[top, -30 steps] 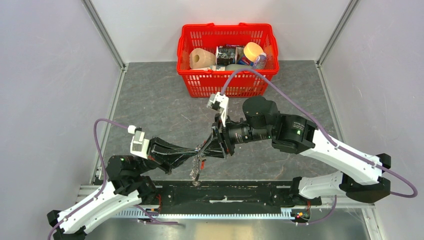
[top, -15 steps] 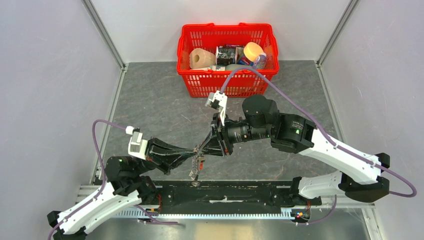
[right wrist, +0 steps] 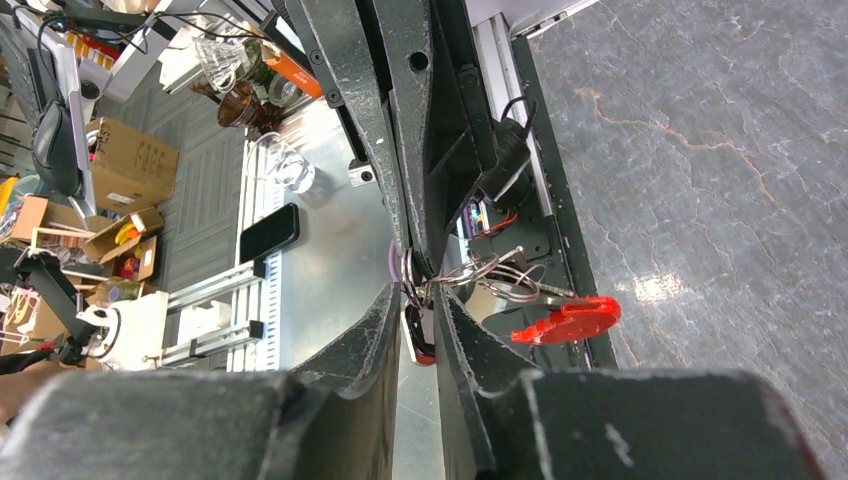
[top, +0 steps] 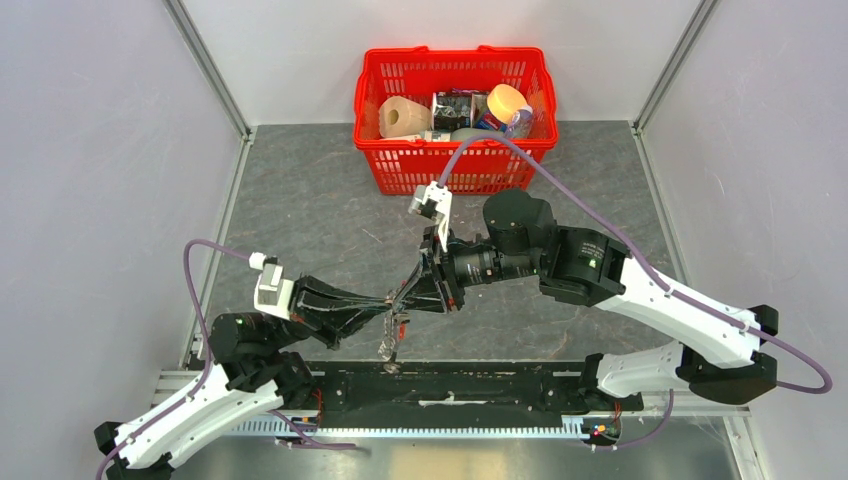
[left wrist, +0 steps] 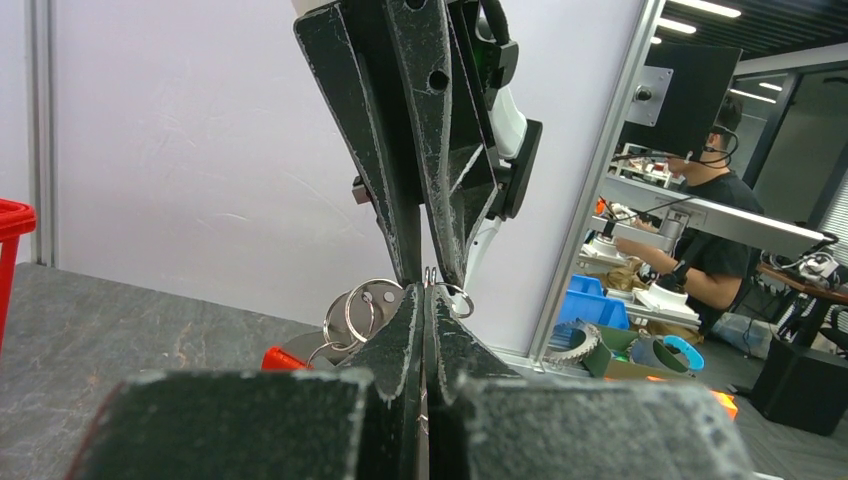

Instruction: Put the keys on the keyring

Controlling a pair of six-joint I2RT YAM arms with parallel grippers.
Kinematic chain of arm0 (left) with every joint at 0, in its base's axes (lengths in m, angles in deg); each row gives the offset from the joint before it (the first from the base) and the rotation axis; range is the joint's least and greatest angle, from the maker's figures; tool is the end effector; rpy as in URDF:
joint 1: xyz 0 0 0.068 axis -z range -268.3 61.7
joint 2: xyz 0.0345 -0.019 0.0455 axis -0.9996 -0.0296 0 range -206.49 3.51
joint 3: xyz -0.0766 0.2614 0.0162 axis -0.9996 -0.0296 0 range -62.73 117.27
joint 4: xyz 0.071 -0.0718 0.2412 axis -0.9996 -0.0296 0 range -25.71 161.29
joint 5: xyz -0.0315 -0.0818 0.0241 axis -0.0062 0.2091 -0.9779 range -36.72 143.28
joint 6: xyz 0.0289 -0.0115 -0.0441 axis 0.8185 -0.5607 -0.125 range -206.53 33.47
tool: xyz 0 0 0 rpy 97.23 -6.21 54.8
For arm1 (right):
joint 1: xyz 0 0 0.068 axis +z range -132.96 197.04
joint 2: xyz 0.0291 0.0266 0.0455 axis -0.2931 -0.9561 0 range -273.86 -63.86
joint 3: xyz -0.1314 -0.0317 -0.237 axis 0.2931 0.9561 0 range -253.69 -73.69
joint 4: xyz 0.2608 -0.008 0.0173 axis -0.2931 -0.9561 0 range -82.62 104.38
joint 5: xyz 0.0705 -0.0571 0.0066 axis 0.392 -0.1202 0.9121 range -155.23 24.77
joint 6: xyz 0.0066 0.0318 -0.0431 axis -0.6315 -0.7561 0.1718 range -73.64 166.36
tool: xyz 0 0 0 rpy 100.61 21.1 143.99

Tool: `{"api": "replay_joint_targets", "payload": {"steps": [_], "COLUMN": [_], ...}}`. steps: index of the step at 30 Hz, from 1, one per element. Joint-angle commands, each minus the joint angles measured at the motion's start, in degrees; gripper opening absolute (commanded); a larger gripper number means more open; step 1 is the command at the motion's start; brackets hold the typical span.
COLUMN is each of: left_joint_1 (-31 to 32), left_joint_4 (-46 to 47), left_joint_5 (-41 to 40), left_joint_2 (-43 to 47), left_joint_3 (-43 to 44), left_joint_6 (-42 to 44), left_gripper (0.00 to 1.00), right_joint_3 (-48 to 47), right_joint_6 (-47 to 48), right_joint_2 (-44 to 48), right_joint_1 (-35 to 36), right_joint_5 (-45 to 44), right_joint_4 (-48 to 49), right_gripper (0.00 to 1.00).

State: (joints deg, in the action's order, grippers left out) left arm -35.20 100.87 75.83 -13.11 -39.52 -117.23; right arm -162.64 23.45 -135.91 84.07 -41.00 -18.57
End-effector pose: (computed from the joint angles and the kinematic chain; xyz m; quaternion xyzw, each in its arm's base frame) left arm 0.0430 -0.0801 0.3398 0.2573 0.4016 -0.6499 0.5917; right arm 0.0873 0.2433 0.4639 -0.4103 0.6765 0.5342 0.2976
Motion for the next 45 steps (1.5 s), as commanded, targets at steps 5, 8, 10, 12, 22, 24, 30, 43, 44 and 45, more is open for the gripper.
{"api": "replay_joint_targets", "payload": {"steps": [5, 8, 10, 12, 22, 24, 30, 43, 44, 45], "left_joint_1": [-0.1, -0.1, -0.1, -0.1, -0.1, -0.1, -0.1, -0.1, -0.1, -0.1], "left_joint_4": [5.2, 5.4, 5.4, 5.4, 2.9, -0.7, -13.2, -25.3, -25.4, -26.0], "left_joint_5": [-1.4, -1.4, -1.4, -1.5, -1.7, -0.6, 4.8, 16.4, 17.1, 17.9], "left_joint_2": [-0.8, -0.8, -0.8, -0.7, -0.3, 0.2, 1.7, -6.1, -6.9, -7.5], "left_joint_3": [1.4, 1.4, 1.3, 1.3, 2.3, 3.8, 10.7, 18.7, 19.0, 19.3], "left_joint_6": [-1.8, -1.8, -1.9, -2.0, -3.4, -3.6, -2.4, 0.3, 0.0, -0.1], "left_gripper": [0.02, 0.02, 0.02, 0.02, 0.12, 0.24, 0.41, 0.43, 0.43, 0.43], "right_joint_3": [0.2, 0.2, 0.1, 0.1, -0.8, -1.4, -2.5, -1.4, -1.7, -2.0], "right_joint_6": [-0.2, -0.3, -0.3, -0.3, 0.3, 0.6, 1.2, -0.6, -0.6, -0.5], "right_joint_2": [-0.1, -0.2, -0.2, -0.2, 0.1, 0.3, 0.9, 1.6, 1.4, 1.0], "right_joint_1": [0.3, 0.3, 0.3, 0.3, 0.5, 0.5, 0.5, 0.6, 0.6, 0.6], "right_joint_5": [1.4, 1.5, 1.7, 1.8, 2.1, 1.9, 3.9, 13.8, 14.3, 15.0], "right_joint_4": [3.5, 3.6, 3.8, 3.9, 1.7, 0.1, -4.8, -6.3, -6.7, -7.1], "right_gripper": [0.21, 0.17, 0.08, 0.00, 0.00, 0.00, 0.00, 0.00, 0.00, 0.00]}}
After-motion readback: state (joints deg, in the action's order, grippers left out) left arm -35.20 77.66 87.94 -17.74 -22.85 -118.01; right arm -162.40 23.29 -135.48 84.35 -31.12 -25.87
